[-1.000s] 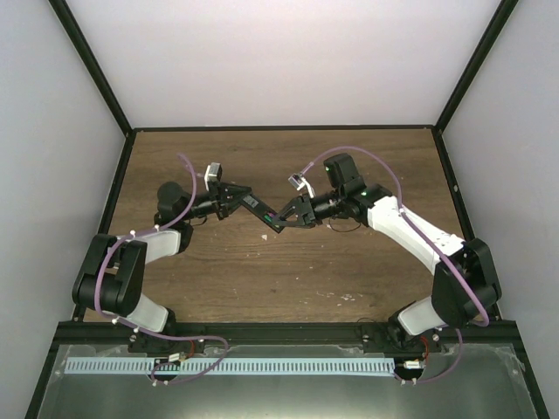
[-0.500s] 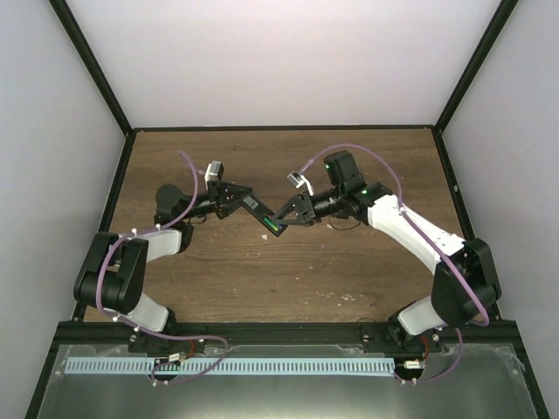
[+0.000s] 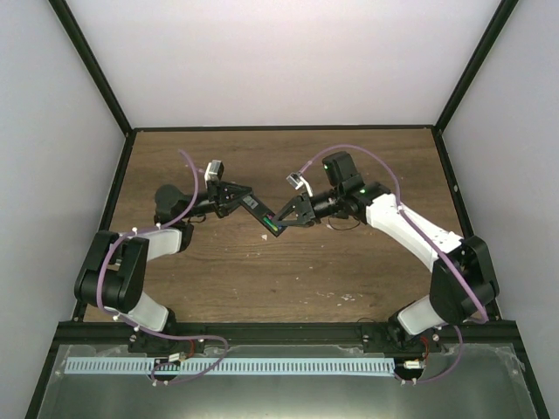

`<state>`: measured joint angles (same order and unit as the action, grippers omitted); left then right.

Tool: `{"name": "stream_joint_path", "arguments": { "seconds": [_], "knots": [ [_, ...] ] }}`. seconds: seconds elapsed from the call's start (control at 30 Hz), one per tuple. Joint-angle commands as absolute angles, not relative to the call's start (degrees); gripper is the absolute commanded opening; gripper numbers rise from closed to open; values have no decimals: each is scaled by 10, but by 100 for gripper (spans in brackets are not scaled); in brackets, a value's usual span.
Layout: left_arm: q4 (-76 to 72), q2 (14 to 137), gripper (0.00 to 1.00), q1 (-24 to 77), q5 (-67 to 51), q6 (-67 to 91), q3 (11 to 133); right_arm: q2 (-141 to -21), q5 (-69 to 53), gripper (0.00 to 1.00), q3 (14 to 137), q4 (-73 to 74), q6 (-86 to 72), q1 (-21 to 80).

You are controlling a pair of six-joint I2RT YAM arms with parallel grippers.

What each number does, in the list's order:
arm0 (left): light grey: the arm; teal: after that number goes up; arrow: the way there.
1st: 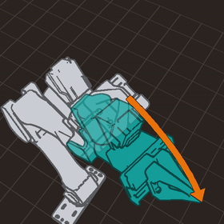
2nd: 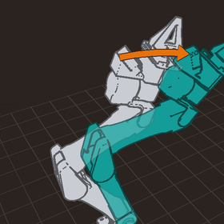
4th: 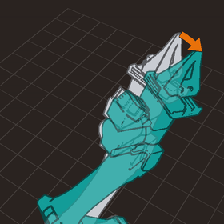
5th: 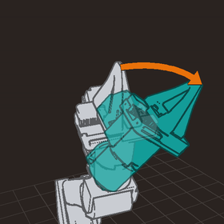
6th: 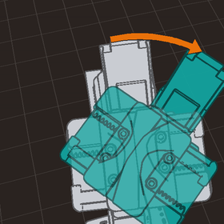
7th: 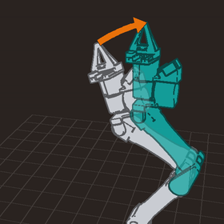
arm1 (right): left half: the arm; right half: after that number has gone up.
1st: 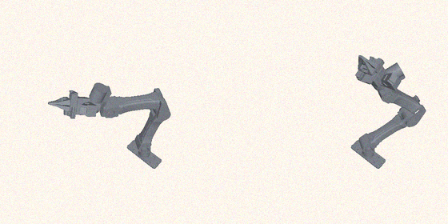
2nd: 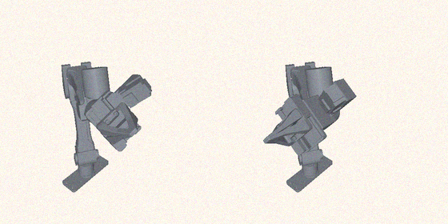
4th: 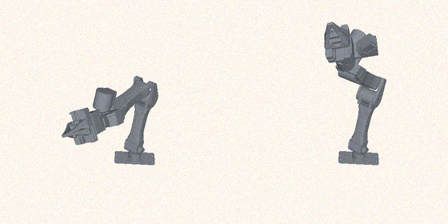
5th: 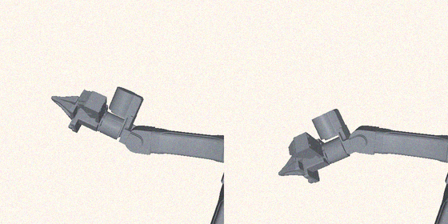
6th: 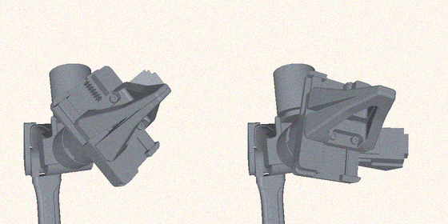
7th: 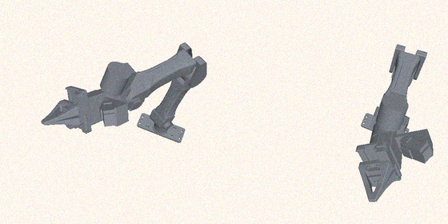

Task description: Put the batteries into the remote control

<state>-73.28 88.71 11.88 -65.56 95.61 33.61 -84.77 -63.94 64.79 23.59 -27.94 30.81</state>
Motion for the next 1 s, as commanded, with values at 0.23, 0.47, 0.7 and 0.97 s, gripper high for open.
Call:
{"name": "stream_joint_path", "arguments": {
  "seconds": [0.23, 0.47, 0.7, 0.97],
  "knots": [
    [-749, 890, 0, 123, -661, 947, 356, -855, -656, 20, 680, 247, -261, 305],
    [-732, 888, 0, 128, -659, 936, 362, -857, -653, 18, 684, 248, -261, 304],
    [-732, 889, 0, 137, -663, 938, 371, -859, -647, 17, 684, 240, -262, 304],
    [-752, 891, 0, 145, -670, 954, 372, -871, -645, 17, 698, 235, -246, 304]
  ]
}}
